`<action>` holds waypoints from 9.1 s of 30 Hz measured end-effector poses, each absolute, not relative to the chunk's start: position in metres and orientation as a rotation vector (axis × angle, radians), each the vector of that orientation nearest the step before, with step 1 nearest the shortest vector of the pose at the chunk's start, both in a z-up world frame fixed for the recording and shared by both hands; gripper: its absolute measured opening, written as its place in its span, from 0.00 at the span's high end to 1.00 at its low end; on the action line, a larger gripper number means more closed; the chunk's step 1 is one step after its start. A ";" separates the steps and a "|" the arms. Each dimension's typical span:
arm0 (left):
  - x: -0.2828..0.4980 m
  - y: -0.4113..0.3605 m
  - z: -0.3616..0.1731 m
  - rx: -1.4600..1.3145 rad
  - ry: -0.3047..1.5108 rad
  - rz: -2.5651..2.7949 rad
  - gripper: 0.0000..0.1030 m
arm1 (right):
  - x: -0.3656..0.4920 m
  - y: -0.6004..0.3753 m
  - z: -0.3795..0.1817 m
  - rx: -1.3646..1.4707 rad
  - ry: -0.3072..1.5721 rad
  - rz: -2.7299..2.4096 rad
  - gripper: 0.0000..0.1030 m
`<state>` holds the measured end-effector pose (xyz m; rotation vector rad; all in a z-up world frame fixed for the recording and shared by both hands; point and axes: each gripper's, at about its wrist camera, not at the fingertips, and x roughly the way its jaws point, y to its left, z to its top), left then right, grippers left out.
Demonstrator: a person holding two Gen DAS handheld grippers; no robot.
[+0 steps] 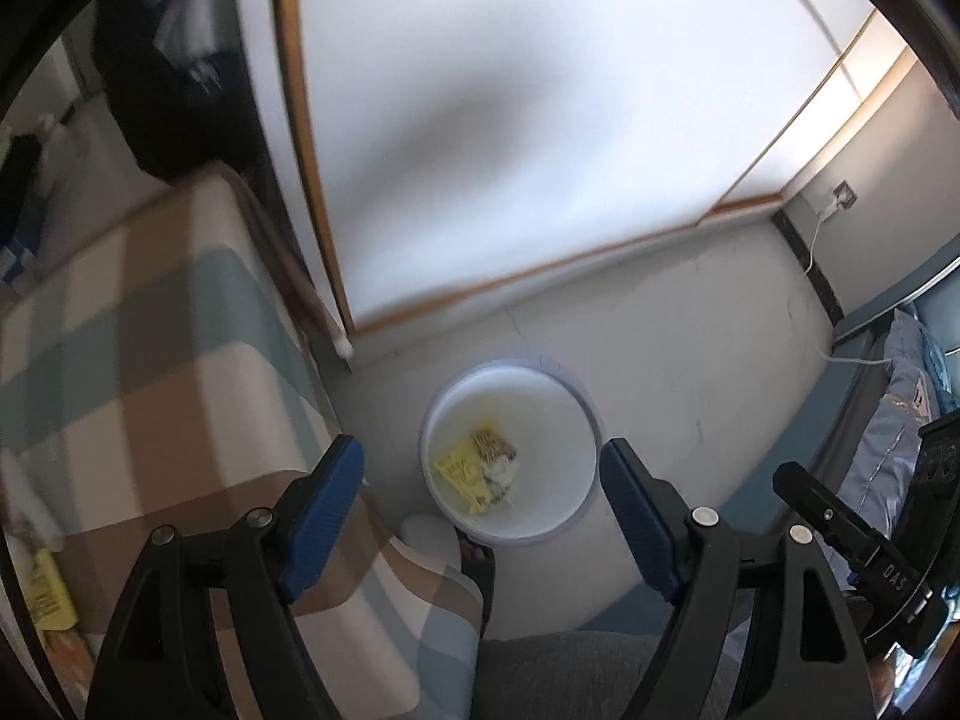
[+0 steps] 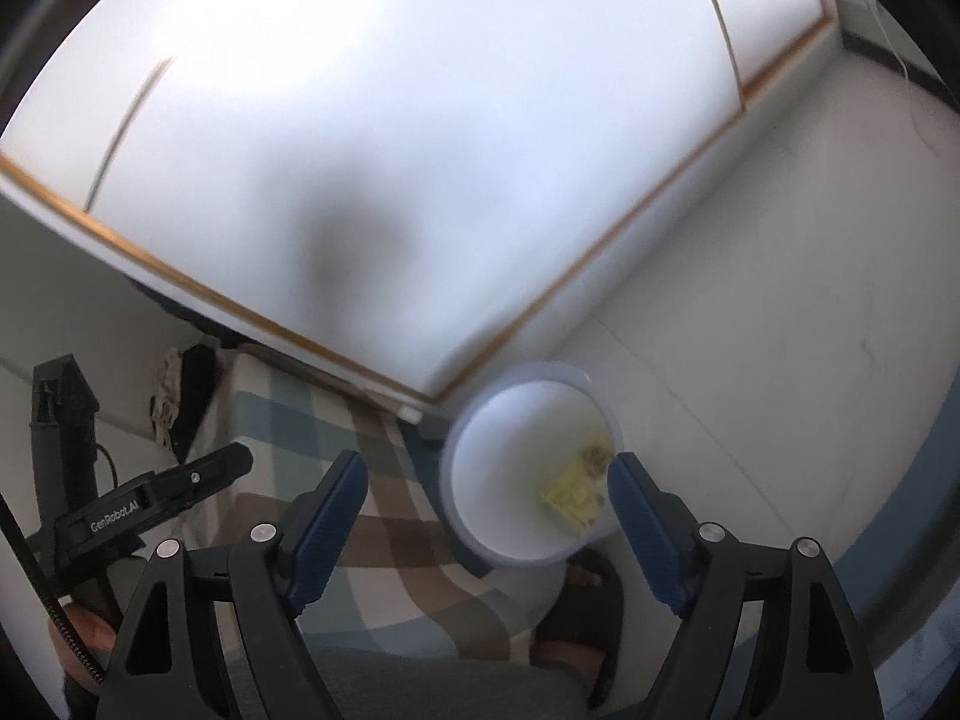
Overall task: Collect trash
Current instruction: 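Bring both open tools back over the table, then grasp the white foam sheet with the right tool, then grasp the white foam strip with the left tool while the right tool holds foam, then carry the foam strip and foam sheet with both tools over the white bin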
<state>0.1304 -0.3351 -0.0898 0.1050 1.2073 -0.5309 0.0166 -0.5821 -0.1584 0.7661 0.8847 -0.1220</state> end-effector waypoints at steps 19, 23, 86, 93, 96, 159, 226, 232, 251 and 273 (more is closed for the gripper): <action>0.091 -0.181 0.015 -0.068 0.801 -0.399 0.24 | 0.007 -0.479 -0.035 0.602 0.632 0.045 0.20; 0.089 -0.148 0.021 -0.073 0.753 -0.314 0.24 | 0.013 -0.439 -0.018 0.530 0.611 0.117 0.20; 0.083 0.131 -0.073 -0.547 0.850 -0.040 0.24 | 0.174 -0.101 -0.154 0.314 1.263 0.344 0.50; 0.084 0.126 -0.075 -0.538 0.872 -0.069 0.24 | 0.168 -0.106 -0.147 0.285 1.226 0.347 0.63; 0.086 0.124 -0.078 -0.537 0.895 -0.080 0.24 | 0.163 -0.111 -0.146 0.291 1.219 0.359 0.64; 0.226 -0.045 -0.141 -0.271 1.419 -0.028 0.24 | 0.087 -0.293 -0.144 0.568 1.028 0.541 0.64; 0.070 -0.003 -0.041 -0.325 0.934 -0.190 0.96 | 0.059 -0.263 -0.086 0.435 0.911 0.530 0.64; 0.074 -0.013 -0.025 -0.345 0.896 -0.206 0.96 | 0.058 -0.268 -0.064 0.429 0.877 0.519 0.64; 0.101 -0.153 0.023 -0.235 0.875 -0.454 0.96 | 0.026 -0.413 0.006 0.512 0.714 0.315 0.64; 0.140 -0.320 -0.076 -0.149 1.176 -0.588 0.96 | 0.017 -0.569 -0.119 0.638 0.896 -0.094 0.64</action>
